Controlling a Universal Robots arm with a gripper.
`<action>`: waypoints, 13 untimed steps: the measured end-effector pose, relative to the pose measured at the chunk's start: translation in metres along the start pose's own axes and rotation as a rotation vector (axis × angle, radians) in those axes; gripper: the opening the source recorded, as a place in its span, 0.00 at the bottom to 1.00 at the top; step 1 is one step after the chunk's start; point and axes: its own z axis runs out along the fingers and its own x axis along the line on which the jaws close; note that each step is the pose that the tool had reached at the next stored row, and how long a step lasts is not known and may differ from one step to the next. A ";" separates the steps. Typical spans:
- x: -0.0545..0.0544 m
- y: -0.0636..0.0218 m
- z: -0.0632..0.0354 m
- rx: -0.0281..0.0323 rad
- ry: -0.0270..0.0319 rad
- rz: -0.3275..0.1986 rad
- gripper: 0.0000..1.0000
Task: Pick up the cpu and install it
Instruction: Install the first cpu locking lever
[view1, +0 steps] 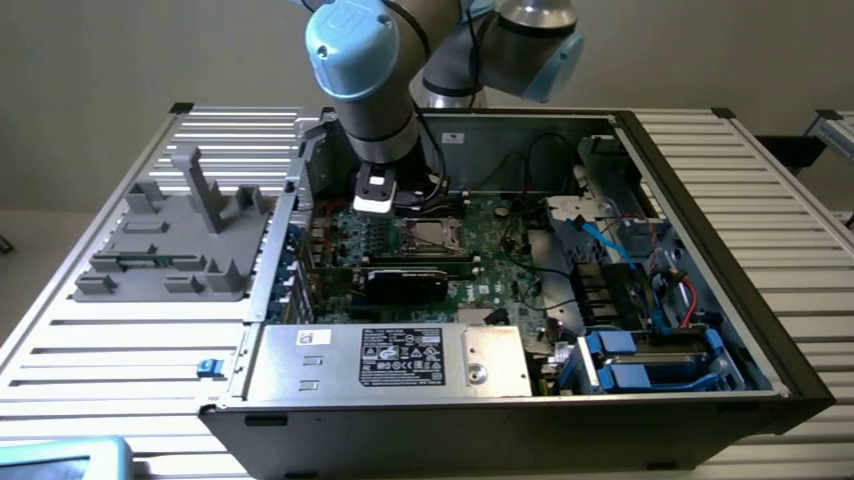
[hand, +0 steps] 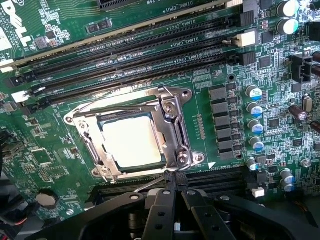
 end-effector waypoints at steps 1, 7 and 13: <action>-0.001 0.0000 -0.0004 0.0003 0.0001 0.000 0.11; -0.007 0.0002 -0.0032 -0.0002 -0.0002 0.000 0.11; -0.008 -0.0028 -0.0020 0.0001 -0.0001 0.000 0.11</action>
